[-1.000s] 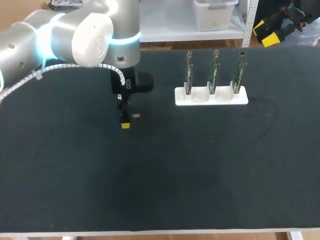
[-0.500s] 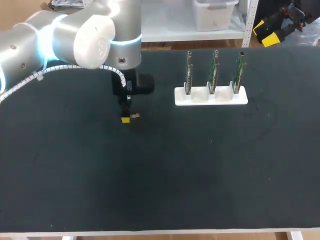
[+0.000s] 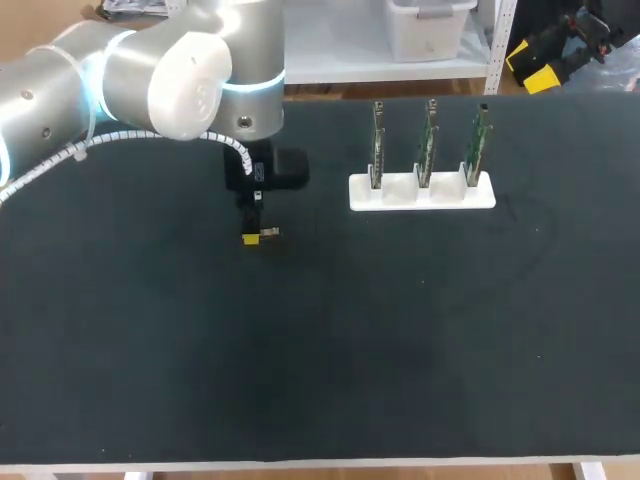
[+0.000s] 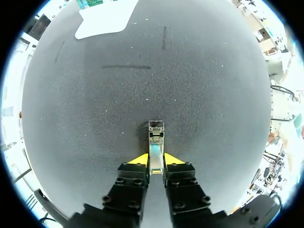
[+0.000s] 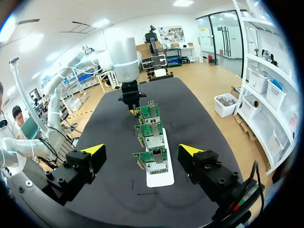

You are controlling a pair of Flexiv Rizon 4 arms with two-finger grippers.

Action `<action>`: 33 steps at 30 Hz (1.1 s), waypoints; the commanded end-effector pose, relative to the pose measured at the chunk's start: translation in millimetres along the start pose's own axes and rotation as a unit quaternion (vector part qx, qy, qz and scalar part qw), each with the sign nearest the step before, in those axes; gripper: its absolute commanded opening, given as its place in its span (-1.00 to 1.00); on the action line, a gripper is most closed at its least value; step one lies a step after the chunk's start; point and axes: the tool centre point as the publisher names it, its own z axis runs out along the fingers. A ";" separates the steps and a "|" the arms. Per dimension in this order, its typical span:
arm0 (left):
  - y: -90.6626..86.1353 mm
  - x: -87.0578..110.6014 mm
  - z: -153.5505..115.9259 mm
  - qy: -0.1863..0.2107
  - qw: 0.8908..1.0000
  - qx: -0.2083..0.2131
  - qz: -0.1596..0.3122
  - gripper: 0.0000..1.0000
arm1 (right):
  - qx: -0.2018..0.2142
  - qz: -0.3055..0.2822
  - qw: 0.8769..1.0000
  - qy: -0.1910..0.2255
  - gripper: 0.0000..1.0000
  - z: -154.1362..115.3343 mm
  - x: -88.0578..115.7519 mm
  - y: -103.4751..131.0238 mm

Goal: Pick up the optical module with the left hand, and insert it into the network port with the right hand.

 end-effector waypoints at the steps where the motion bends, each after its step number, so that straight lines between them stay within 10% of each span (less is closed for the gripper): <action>1: 5.2 3.0 3.6 -0.024 1.000 0.001 -0.004 -1.00 | -0.076 0.000 0.997 0.001 1.00 -2.3 -1.6 -7.7; 33: 45.3 -7.1 -184.0 -0.321 0.946 -0.033 0.039 -1.00 | -0.076 0.000 0.997 0.001 1.00 -2.3 -1.6 -7.7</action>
